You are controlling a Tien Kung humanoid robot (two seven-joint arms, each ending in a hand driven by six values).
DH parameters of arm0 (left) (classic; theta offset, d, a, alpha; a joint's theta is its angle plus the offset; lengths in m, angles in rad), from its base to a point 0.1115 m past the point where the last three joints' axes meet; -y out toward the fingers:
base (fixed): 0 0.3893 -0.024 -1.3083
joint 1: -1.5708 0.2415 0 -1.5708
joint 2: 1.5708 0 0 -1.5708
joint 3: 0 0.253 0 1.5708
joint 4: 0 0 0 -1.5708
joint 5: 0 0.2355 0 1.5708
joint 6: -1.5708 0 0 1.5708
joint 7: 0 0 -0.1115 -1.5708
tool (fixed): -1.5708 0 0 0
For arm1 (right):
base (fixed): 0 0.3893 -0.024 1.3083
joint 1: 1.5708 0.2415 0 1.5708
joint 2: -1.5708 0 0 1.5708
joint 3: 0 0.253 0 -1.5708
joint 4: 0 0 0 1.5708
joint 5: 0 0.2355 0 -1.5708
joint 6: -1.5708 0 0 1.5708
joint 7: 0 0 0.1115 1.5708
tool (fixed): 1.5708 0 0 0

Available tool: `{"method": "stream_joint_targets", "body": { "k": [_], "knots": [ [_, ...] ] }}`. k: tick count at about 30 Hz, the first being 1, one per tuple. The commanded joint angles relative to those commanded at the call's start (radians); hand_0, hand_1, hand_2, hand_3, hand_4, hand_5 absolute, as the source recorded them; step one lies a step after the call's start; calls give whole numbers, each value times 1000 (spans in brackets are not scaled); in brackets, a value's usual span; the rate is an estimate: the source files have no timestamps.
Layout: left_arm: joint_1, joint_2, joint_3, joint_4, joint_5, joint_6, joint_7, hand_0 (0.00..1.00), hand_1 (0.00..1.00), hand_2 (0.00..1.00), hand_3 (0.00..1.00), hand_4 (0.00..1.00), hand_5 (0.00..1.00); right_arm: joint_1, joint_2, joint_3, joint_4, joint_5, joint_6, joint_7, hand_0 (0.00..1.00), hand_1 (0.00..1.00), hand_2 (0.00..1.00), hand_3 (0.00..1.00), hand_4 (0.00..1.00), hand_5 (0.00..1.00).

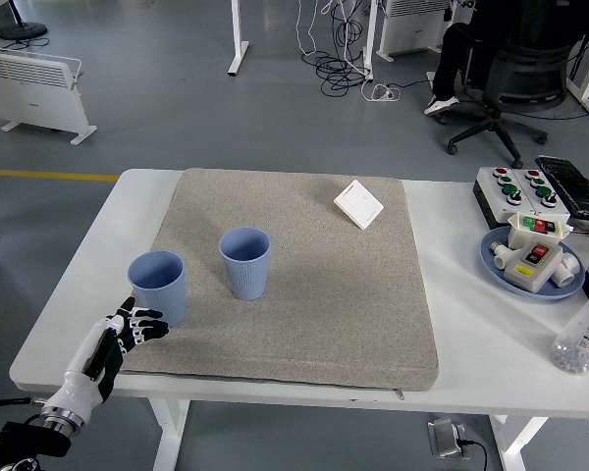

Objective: Push cup pick cup insert cup

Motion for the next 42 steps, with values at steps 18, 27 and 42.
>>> {"method": "stream_joint_targets", "body": {
  "k": [18, 27, 42],
  "knots": [
    [-62, 15, 45, 67, 38, -5, 2, 672, 546, 507, 508, 587, 998, 4, 2, -7, 0, 2, 0, 1, 756, 647, 675, 574, 92, 446],
    [-85, 30, 50, 85, 49, -5, 7, 669, 544, 507, 509, 588, 998, 6, 2, -10, 0, 0, 1, 1, 755, 646, 674, 573, 91, 444],
    [-124, 36, 47, 147, 79, -5, 0, 670, 544, 505, 510, 586, 998, 10, 1, -14, 0, -2, 0, -1, 755, 644, 673, 573, 91, 444]
  ]
}}
